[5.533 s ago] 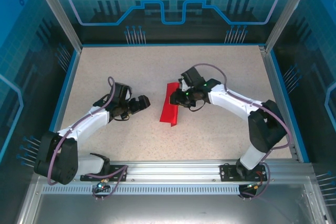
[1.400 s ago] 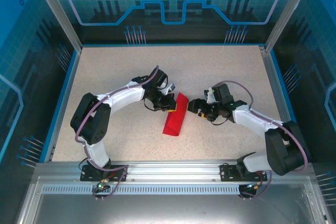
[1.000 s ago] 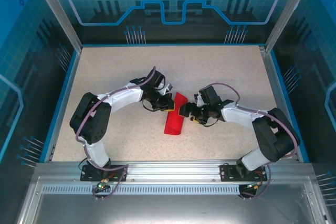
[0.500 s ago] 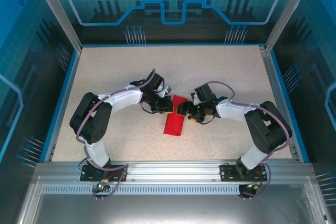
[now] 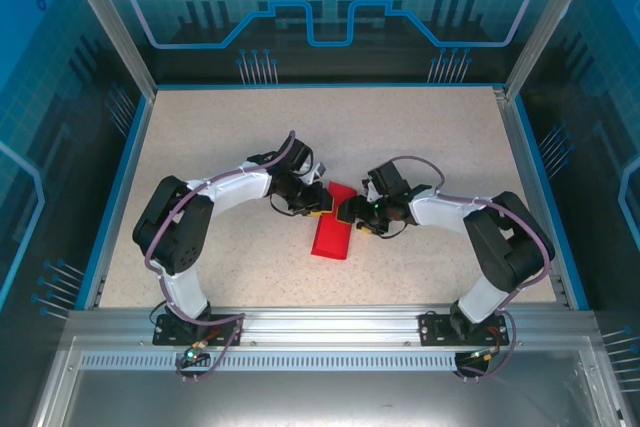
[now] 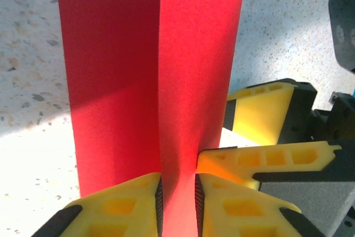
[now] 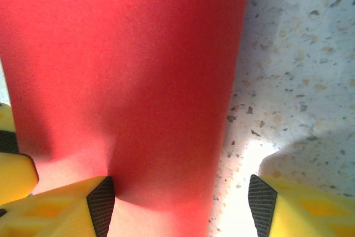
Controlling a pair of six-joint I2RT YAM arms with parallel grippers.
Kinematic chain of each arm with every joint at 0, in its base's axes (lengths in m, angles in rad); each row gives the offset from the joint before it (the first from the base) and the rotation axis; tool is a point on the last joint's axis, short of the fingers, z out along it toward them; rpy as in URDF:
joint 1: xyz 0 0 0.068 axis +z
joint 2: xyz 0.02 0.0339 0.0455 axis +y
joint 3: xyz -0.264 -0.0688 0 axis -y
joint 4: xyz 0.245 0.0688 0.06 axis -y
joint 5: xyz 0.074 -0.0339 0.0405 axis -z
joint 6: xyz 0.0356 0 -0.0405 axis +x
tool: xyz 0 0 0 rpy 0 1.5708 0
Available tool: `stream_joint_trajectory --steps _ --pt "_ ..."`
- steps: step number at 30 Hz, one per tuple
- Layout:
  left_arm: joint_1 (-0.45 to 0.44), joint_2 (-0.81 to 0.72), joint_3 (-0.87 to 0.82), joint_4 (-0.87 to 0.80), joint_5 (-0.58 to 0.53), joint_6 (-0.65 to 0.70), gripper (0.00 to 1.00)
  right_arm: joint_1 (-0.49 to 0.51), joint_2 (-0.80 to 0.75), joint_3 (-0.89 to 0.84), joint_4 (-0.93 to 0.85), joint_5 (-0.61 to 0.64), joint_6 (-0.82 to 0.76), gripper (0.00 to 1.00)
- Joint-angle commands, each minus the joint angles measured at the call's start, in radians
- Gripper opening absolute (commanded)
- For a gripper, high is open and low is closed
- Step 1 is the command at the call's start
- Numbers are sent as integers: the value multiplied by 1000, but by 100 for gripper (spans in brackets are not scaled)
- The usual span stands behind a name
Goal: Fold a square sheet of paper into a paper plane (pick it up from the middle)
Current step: Fold the square sheet of paper in half at the center of the table.
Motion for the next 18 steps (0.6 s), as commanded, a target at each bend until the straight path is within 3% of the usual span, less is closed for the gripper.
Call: stream_joint_trajectory --steps 1,2,5,8,18 --pt "13 -46 -28 -37 -70 -9 34 13 26 8 -24 44 24 68" --pt "15 -70 -37 -41 -96 -16 40 14 28 8 -20 51 31 68" --pt "23 -125 -65 -66 -191 -38 44 20 39 9 -19 65 42 68" --pt "37 -172 -101 -74 -249 -71 42 29 52 31 -56 89 43 68" --pt "79 -260 -205 -7 -249 -130 43 73 139 193 -263 148 -19 71"
